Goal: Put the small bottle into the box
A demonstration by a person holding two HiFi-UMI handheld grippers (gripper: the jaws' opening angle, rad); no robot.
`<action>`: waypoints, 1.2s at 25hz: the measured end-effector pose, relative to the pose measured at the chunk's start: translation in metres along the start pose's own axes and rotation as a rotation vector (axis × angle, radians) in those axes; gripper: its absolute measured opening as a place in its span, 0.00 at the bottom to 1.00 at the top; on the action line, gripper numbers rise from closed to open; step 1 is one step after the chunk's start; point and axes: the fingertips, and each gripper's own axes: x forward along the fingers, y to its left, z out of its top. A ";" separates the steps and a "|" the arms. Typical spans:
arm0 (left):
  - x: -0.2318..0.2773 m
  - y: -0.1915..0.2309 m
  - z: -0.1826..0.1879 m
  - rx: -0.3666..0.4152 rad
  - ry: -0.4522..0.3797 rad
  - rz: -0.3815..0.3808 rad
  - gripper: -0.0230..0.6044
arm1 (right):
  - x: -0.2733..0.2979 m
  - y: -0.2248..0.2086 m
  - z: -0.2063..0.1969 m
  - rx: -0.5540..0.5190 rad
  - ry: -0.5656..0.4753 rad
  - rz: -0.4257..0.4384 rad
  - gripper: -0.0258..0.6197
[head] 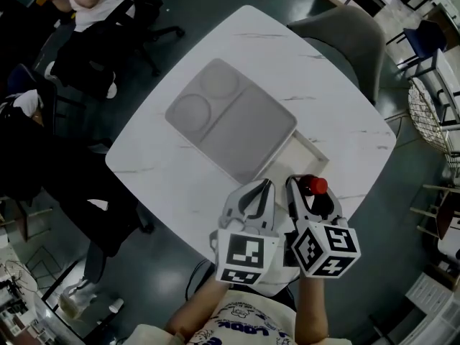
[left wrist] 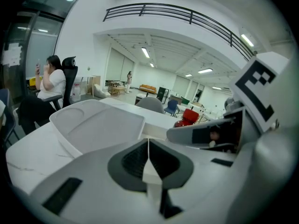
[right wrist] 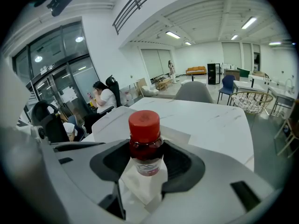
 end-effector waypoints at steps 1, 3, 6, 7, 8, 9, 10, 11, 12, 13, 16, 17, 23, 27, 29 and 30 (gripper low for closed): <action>0.002 0.000 0.000 -0.002 0.002 -0.001 0.07 | 0.002 -0.001 -0.001 -0.001 0.004 0.000 0.39; 0.005 0.000 -0.001 -0.007 0.005 -0.003 0.07 | 0.007 -0.001 -0.002 -0.005 0.013 0.002 0.39; 0.010 0.000 -0.003 -0.014 0.014 -0.005 0.07 | 0.014 -0.003 -0.003 -0.003 0.024 0.004 0.39; 0.011 0.000 -0.004 -0.017 0.018 -0.005 0.07 | 0.016 -0.003 -0.004 -0.001 0.029 0.004 0.39; 0.012 0.000 -0.005 -0.020 0.021 -0.006 0.07 | 0.018 -0.004 -0.004 0.002 0.033 0.003 0.40; 0.014 0.000 -0.006 -0.022 0.024 -0.007 0.07 | 0.020 -0.005 -0.005 0.004 0.039 0.002 0.39; 0.015 0.001 -0.007 -0.024 0.027 -0.008 0.07 | 0.022 -0.005 -0.006 0.006 0.044 0.002 0.39; 0.015 0.001 -0.008 -0.025 0.029 -0.007 0.07 | 0.024 -0.006 -0.006 0.007 0.049 0.001 0.40; 0.016 0.002 -0.009 -0.026 0.032 -0.006 0.07 | 0.026 -0.006 -0.007 0.007 0.053 0.000 0.40; 0.017 0.004 -0.010 -0.027 0.035 -0.004 0.07 | 0.027 -0.006 -0.008 0.008 0.056 -0.001 0.39; 0.018 0.006 -0.012 -0.032 0.040 0.000 0.07 | 0.032 -0.007 -0.010 0.010 0.067 -0.003 0.40; 0.019 0.006 -0.012 -0.034 0.040 0.000 0.07 | 0.034 -0.007 -0.010 0.010 0.070 -0.004 0.39; 0.021 0.005 -0.014 -0.037 0.047 -0.008 0.07 | 0.040 -0.009 -0.013 0.011 0.098 -0.015 0.40; 0.023 0.003 -0.015 -0.037 0.051 -0.016 0.07 | 0.045 -0.012 -0.017 -0.002 0.122 -0.038 0.40; 0.023 0.002 -0.015 -0.039 0.050 -0.018 0.07 | 0.046 -0.014 -0.020 -0.009 0.130 -0.046 0.40; 0.023 0.002 -0.015 -0.041 0.050 -0.018 0.07 | 0.046 -0.014 -0.020 -0.011 0.133 -0.047 0.40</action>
